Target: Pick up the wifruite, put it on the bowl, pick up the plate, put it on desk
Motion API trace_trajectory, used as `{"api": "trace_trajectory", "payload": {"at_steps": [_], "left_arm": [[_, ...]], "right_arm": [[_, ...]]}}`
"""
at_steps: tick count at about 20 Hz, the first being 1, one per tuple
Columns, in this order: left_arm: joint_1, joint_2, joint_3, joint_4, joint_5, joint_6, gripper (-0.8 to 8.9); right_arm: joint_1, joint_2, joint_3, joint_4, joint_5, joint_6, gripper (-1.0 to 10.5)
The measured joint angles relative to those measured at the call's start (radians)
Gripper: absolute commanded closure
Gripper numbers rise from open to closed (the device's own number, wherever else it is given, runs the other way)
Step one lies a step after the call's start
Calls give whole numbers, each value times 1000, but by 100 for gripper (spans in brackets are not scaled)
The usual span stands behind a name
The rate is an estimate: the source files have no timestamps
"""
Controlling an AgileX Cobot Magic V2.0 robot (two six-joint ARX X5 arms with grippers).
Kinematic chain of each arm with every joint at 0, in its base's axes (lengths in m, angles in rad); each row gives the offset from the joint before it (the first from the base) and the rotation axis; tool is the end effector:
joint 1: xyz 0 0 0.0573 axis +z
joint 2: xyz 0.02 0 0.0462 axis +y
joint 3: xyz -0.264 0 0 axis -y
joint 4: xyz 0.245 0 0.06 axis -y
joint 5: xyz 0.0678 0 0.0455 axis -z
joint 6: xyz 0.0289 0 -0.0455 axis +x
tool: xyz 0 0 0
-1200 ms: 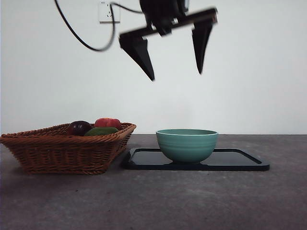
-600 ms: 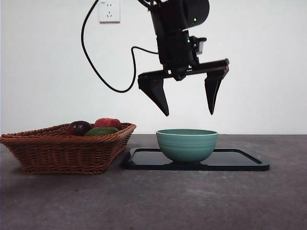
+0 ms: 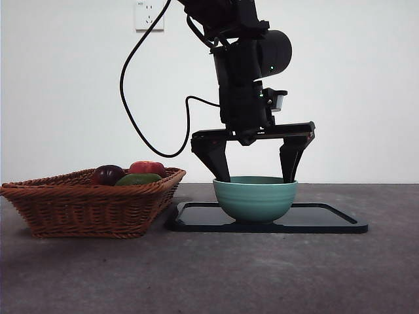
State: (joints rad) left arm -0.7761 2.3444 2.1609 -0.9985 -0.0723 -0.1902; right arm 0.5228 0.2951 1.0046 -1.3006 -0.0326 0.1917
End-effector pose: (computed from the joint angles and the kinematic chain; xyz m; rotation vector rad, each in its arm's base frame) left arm 0.3532 -0.3438 0.2172 0.3312 1.1436 -0.5082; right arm -0.0053 -0.0019 0.3315 0.0363 0.6291 0.4805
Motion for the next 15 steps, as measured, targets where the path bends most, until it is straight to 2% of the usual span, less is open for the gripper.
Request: {"api": "trace_trajectory", "payload": {"at_steps": [3,7,10,11,15], "left_arm": [[0,2,1,4,0,2,348],[0,20,2,5,0,2,361],[0,24,2,8,0,9,525],[0,24,2,8,0,10,550],[0,24,2,19,0,14,566]], "right_arm": [[0,0,0,0,0,1,398],[0,0,0,0,0,2,398],[0,0,0,0,0,5,398],[0,0,0,0,0,5,398],[0,0,0,0,0,7,398]]}}
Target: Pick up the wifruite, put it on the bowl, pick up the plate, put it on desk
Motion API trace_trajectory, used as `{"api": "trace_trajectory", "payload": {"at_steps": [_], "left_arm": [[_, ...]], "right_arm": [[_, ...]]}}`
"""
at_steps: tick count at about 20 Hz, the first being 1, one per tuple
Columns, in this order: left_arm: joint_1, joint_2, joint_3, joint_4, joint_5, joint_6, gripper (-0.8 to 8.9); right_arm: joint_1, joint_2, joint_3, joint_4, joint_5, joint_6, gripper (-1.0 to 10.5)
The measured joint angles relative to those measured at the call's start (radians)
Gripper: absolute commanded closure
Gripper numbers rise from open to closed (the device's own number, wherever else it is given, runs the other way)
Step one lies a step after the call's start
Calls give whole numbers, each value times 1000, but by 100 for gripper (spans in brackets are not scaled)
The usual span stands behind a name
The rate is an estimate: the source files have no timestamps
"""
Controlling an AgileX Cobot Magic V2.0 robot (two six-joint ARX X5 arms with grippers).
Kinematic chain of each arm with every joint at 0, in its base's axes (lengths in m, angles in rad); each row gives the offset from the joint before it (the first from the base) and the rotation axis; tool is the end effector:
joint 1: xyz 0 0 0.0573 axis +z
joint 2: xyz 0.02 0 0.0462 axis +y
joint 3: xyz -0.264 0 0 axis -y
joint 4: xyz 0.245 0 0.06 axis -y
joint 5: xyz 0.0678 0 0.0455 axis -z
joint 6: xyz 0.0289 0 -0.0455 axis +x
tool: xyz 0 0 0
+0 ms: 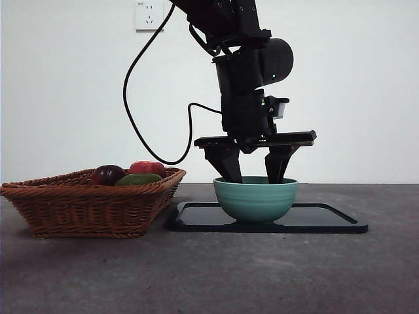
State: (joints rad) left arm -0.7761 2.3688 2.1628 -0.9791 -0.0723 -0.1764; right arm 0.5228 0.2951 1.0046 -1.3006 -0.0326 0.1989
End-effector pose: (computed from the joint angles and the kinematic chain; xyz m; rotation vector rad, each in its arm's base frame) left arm 0.3565 -0.3470 0.2069 0.3445 1.1433 -0.5155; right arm -0.0053 -0.0019 0.3315 0.0432 0.6308 0.4782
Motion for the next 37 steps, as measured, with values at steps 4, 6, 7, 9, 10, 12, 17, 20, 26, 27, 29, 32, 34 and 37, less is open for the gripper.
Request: {"api": "trace_trajectory", "payload": {"at_steps": [4,6,7,9,10,12,17,20,26,27,29,32,34,37], "left_arm": [[3,3,31,-15,0,3,566],[11,5,90,-80,0,3,566],[15,5,119,-114,0,3,566],[20,5,189,-193,0,3,566],[20,5,227,-233,0,3,566],[20,5,302,-311,0,3,566],[21,-7,414,-442,-4,7,566],[31,-61,413,-443,-55,14,566],[87,-229,348,-443,-78,5,566],[94,-268,306,-443,-78,5,566],[108,-358,201,-443,-78,1,566],[138,-557,-18,-443,-78,-12,566],[164,-704,-174,-443,-78,-27,566],[235,-883,-406,-437,-79,-45,566]], "right_arm": [[0,0,0,0,0,0,399],[0,0,0,0,0,0,398],[0,0,0,0,0,0,398],[0,0,0,0,4,0,398],[0,0,0,0,4,0,398],[0,0,0,0,4,0,398],[0,0,0,0,6,0,399],[0,0,0,0,6,0,399],[0,0,0,0,6,0,399],[0,0,0,0,6,0,399],[0,0,0,0,6,0,399],[0,0,0,1,6,0,398],[0,0,0,8,6,2,398],[0,0,0,11,6,15,398]]}}
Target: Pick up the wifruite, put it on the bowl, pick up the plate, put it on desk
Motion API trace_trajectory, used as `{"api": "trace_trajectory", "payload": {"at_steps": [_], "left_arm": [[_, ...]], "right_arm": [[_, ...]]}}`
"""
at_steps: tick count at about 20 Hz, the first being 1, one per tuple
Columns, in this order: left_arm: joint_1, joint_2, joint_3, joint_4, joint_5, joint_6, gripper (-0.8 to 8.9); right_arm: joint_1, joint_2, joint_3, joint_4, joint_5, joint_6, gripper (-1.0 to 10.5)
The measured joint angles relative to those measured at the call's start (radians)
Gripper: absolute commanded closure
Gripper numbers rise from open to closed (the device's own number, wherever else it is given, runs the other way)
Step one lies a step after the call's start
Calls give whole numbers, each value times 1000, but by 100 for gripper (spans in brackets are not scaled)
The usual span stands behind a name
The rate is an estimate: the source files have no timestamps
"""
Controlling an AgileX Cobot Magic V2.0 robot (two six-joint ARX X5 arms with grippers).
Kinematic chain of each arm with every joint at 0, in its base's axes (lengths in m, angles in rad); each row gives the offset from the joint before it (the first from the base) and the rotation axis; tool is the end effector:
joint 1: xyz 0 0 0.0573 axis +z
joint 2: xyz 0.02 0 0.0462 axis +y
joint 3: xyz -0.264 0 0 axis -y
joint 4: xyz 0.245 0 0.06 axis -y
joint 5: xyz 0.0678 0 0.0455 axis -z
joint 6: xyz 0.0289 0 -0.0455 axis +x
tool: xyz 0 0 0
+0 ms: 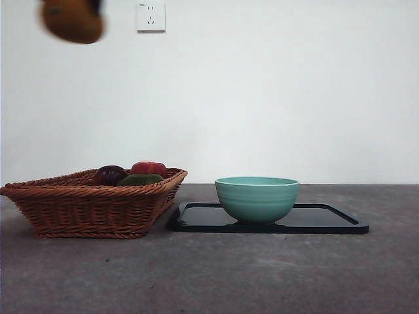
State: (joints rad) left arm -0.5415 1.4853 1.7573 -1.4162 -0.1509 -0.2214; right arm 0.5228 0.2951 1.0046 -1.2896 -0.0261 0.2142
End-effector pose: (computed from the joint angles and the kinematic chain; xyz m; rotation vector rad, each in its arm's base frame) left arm 0.2226 -0.1288 0.4024 0.1934 1.1081 -0.2239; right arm -0.0046 -0.0018 0.3324 0.0589 0.6225 0.4690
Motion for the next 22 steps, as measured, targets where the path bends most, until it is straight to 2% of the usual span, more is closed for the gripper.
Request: {"api": "trace_trajectory", "payload": {"at_steps": [2,5,7,10,15,22], "left_arm": [[44,-97,-164,31,0,-15,566],[92,-205,-341,204,0,-55,566],[112,-214,-416,251,10,-69,566],[116,-176,-509,372,75,-85,566],[116,-51,-515,534,79,-101,566],[122,150,-496,675,80,-106,566]], "right_arm": [[0,0,0,0,0,3,399],[0,0,0,0,-3,4,398],[0,0,0,0,-3,5,398],[0,0,0,0,-3,5,398],[0,0,0,0,-3,8,399],[0,0,0,-4,-3,11,398]]}}
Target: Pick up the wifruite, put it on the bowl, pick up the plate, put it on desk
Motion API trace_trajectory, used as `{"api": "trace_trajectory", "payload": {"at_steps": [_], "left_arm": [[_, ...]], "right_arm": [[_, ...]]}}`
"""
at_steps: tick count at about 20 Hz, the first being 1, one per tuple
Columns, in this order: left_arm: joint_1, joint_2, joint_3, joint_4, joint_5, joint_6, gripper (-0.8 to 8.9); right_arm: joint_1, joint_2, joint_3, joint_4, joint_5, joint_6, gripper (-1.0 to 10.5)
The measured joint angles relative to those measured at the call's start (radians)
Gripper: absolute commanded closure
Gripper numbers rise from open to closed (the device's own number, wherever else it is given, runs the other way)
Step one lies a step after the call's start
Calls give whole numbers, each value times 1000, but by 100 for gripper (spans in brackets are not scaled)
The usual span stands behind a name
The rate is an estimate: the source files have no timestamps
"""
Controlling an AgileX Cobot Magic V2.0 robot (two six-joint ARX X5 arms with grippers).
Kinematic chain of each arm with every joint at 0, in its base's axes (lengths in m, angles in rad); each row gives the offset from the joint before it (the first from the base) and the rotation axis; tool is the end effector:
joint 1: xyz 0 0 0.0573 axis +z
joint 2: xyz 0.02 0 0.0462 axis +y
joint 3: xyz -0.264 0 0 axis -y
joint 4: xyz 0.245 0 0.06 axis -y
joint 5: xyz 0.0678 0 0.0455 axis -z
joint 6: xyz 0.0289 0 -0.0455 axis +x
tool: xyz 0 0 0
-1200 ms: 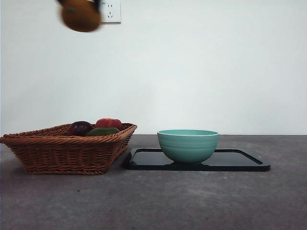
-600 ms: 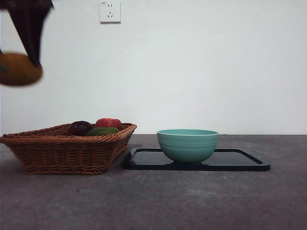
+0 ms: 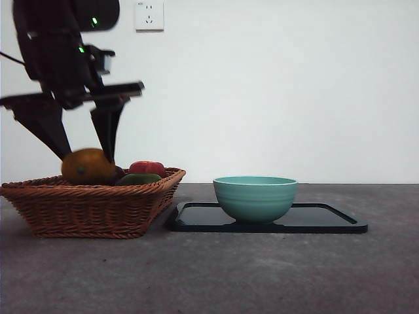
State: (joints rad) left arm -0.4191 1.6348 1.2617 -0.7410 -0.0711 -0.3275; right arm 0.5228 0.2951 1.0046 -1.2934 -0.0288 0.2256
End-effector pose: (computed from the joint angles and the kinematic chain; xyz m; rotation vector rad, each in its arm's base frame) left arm 0.3018 -0.1322 0.2468 -0.0205 1.1181 -0.1295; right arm -0.0049 -0.0018 0.3321 0.0694 0.6295 0.4674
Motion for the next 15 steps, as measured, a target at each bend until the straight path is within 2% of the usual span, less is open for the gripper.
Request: {"api": "trace_trajectory", "payload": {"at_steps": [6,13,14,15], "left_arm": [[14,109,13,35,0,0,566],[16,134,14,41,0,0,563],[16,135,14,40,0,0,545],[16,135,14,40,0,0,488]], "right_arm": [[0,0,0,0,1,0,398],[0,0,0,0,2,0,399],[0,0,0,0,2,0,399],[0,0,0,0,2,0,398]]}}
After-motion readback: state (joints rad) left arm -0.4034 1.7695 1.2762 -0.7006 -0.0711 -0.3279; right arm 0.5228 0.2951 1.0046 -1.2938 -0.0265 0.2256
